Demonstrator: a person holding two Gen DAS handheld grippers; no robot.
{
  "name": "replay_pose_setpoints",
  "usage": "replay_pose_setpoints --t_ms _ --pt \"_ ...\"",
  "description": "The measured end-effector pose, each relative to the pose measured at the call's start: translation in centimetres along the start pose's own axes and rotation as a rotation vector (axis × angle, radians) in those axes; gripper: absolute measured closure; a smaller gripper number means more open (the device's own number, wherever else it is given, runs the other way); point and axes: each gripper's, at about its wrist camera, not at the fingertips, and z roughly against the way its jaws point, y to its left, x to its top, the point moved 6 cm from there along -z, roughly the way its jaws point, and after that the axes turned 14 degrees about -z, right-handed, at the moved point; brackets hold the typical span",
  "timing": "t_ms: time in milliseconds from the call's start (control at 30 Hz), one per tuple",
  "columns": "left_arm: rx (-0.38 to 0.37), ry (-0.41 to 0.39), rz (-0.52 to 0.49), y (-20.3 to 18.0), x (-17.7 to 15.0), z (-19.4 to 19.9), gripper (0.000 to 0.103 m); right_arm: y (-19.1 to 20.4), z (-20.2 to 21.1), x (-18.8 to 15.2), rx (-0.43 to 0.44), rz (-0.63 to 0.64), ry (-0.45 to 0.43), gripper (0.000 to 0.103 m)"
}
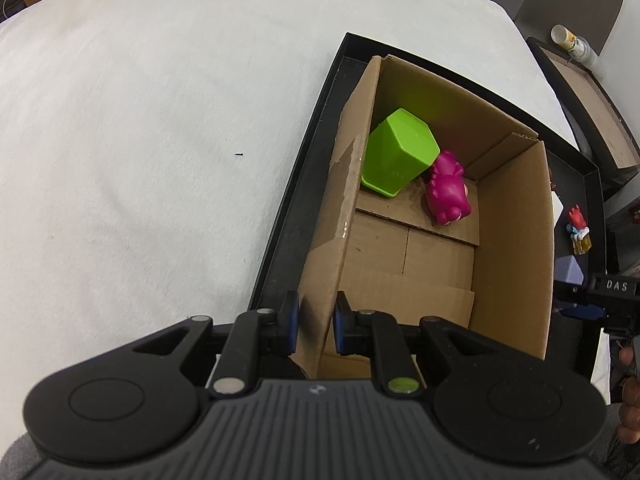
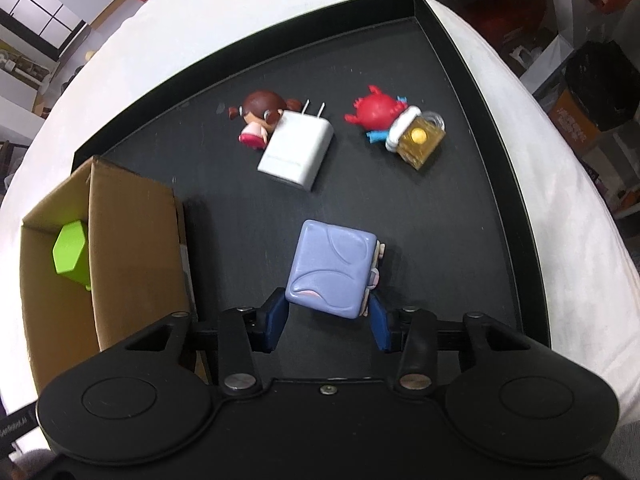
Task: Organize rigid objects
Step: 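Carry the lavender cube with the right tool into the box and release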
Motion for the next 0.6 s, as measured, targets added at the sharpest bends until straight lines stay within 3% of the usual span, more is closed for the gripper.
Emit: replay_pose_setpoints --t_ms 267,600 --pt "0.001 0.0 -0.001 0.01 -0.04 -0.13 0.087 -0.55 0.3 -0.79 -0.031 0.02 0.028 0.06" --pt "-0.004 -0.005 0.002 -0.02 -0.08 -0.03 0.087 -0.48 0.8 -0.37 -0.071 0.02 -0.015 0.056"
